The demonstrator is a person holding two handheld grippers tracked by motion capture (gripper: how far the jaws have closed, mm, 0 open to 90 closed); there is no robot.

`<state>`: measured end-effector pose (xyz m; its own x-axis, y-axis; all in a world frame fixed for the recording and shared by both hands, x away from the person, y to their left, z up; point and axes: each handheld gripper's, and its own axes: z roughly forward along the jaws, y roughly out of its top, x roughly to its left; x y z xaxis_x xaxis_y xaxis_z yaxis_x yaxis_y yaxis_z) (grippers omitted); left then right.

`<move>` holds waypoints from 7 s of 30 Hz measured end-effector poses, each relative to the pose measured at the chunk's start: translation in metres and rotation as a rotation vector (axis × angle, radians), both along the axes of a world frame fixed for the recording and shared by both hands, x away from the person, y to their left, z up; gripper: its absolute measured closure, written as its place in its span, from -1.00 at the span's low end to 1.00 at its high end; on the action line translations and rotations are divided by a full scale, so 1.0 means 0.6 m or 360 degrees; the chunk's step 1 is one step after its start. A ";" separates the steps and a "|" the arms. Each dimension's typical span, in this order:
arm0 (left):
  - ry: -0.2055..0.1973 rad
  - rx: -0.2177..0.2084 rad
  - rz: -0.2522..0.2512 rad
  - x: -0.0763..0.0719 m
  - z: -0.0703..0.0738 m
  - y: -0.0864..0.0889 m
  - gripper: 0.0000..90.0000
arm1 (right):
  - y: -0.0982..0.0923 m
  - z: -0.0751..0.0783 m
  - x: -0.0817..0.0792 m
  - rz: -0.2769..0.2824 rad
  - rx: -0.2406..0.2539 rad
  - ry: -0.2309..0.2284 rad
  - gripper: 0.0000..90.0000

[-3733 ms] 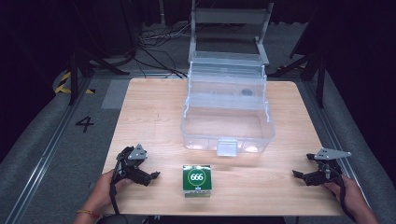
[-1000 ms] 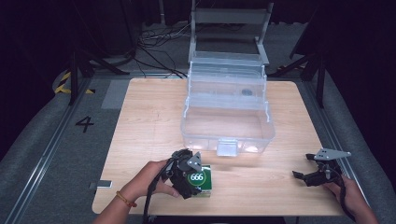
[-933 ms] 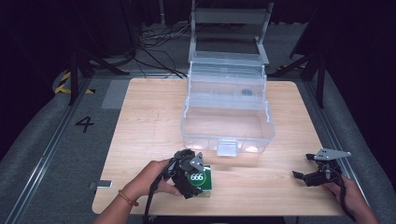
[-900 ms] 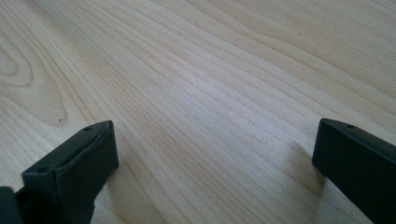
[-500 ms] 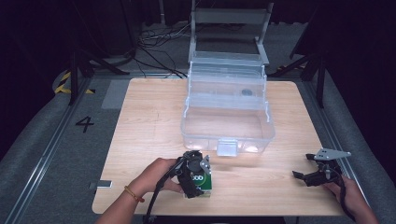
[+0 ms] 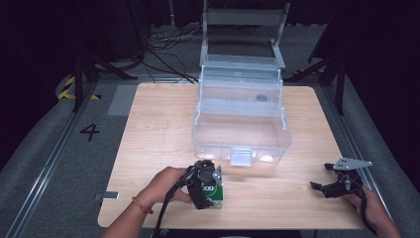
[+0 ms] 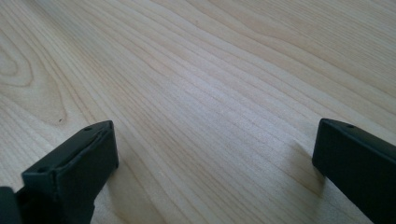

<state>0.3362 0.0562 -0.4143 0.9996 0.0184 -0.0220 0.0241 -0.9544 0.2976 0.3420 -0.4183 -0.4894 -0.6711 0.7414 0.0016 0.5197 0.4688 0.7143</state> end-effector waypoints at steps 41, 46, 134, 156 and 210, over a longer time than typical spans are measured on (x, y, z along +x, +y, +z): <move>-0.0186 -0.0171 0.0086 0.077 0.137 0.056 -0.63 | 0.000 0.000 -0.001 0.0013 0.0000 0.0001 -0.99; -0.0243 -0.0176 0.0067 0.095 0.164 0.047 -0.63 | 0.000 0.000 -0.001 0.0014 0.0000 0.0000 -0.99; -0.0074 0.0040 -0.0015 0.296 0.069 -0.021 -0.65 | 0.000 0.000 -0.003 0.0046 -0.0003 -0.0001 -0.99; -0.0024 0.0100 0.0033 0.295 0.057 -0.026 -0.67 | 0.000 0.000 -0.004 0.0051 -0.0005 -0.0003 -0.99; -0.0155 0.0087 -0.0020 0.289 0.078 -0.038 -0.67 | 0.000 0.000 -0.005 0.0059 -0.0001 0.0000 -0.99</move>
<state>0.5094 0.0331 -0.3675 0.9971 0.0041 0.0757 -0.0146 -0.9694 0.2451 0.3390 -0.4180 -0.4894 -0.6979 0.7162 0.0010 0.5020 0.4882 0.7138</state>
